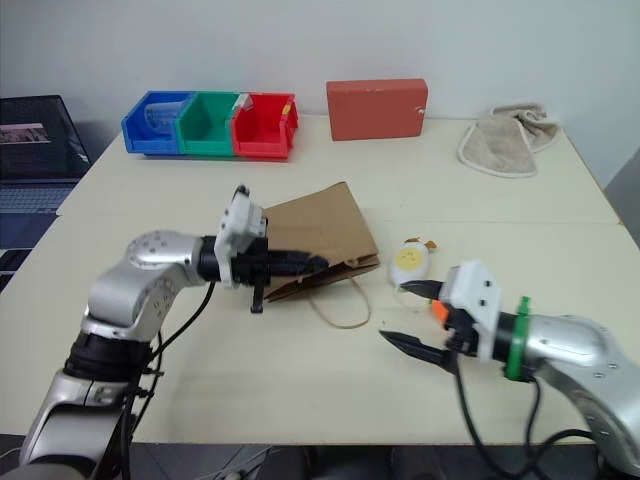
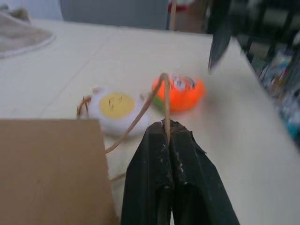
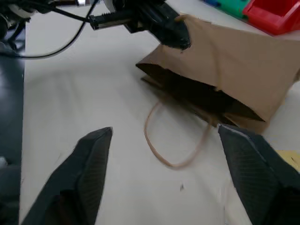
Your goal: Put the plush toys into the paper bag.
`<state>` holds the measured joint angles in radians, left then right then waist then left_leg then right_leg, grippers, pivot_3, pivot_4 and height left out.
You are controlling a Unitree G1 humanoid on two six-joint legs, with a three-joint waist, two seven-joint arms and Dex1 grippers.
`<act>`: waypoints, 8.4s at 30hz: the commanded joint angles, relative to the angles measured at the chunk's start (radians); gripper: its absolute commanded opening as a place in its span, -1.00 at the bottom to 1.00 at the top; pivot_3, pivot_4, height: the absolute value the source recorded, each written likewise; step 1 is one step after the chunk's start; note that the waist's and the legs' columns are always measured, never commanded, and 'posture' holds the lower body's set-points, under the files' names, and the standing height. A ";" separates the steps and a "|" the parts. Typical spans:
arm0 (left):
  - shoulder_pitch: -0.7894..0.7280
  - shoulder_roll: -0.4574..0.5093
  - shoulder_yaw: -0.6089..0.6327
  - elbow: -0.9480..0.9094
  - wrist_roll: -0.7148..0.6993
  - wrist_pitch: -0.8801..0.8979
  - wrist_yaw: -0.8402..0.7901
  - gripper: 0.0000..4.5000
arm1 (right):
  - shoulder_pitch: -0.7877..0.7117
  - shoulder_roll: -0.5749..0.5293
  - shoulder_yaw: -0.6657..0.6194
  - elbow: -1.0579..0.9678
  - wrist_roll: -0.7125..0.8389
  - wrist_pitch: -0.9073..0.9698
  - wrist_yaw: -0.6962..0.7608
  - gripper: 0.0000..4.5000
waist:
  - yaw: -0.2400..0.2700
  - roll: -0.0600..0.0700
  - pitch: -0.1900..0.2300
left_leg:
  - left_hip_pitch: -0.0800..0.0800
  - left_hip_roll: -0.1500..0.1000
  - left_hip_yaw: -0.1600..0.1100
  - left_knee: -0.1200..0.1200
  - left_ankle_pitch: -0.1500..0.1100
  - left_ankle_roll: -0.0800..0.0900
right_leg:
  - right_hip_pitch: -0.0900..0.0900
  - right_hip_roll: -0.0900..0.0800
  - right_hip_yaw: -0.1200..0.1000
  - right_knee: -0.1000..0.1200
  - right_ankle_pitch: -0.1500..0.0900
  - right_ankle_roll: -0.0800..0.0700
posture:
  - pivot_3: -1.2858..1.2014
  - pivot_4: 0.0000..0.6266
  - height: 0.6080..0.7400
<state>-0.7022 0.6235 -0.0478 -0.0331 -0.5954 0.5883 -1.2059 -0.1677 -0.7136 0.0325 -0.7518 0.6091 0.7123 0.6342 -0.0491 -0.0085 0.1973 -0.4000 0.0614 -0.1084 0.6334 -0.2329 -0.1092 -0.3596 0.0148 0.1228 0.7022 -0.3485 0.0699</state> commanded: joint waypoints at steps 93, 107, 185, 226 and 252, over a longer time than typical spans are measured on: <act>-0.040 0.148 0.101 -0.088 -0.004 0.041 0.057 -1.00 | -0.311 0.153 0.052 0.155 -0.275 0.090 0.133 -0.44 | -0.022 -0.002 0.000 | -0.008 0.000 -0.001 -0.004 0.003 -0.006 | -0.014 0.000 -0.001 0.008 -0.001 -0.002 | 0.03 -0.52 1.00; -0.011 0.165 0.130 -0.085 0.018 0.039 0.104 -1.00 | -0.181 -0.037 0.181 0.254 -0.491 -0.158 0.099 0.99 | -0.017 -0.003 0.000 | -0.008 0.000 -0.001 -0.004 0.003 -0.005 | -0.014 0.000 0.000 0.006 -0.001 -0.002 | 0.03 -0.52 1.00; -0.072 0.005 0.115 -0.121 -0.146 0.165 0.190 -1.00 | -0.401 0.200 0.197 0.162 -0.486 -0.009 0.145 0.98 | -0.001 -0.004 0.002 | -0.009 0.000 -0.003 -0.003 0.004 -0.005 | -0.015 0.000 -0.003 0.009 -0.001 -0.002 | 0.03 -0.52 1.00; -0.086 0.040 0.138 -0.080 -0.132 0.131 0.183 -1.00 | -0.214 -0.205 0.033 0.112 -0.381 -0.282 0.349 -0.99 | -0.005 -0.006 0.002 | -0.007 0.000 -0.002 -0.002 0.004 -0.005 | -0.012 0.000 -0.001 0.008 -0.001 -0.002 | 0.03 -0.52 1.00; -0.136 0.055 0.166 -0.057 -0.167 0.152 0.156 -1.00 | -0.572 0.307 0.443 0.693 -1.070 -0.449 -0.058 -0.84 | -0.008 -0.006 0.002 | -0.009 0.000 -0.003 -0.002 0.006 -0.009 | -0.015 0.000 -0.003 0.010 -0.001 -0.002 | 0.03 -0.52 1.00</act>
<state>-0.8107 0.6741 0.0863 -0.0755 -0.7461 0.7558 -1.0411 -0.7262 -0.4177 0.5128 -0.0473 -0.4534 0.2715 0.6036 -0.0573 -0.0143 0.1997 -0.4086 0.0612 -0.1110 0.6310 -0.2269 -0.1181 -0.3746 0.0143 0.1201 0.7125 -0.3493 0.0680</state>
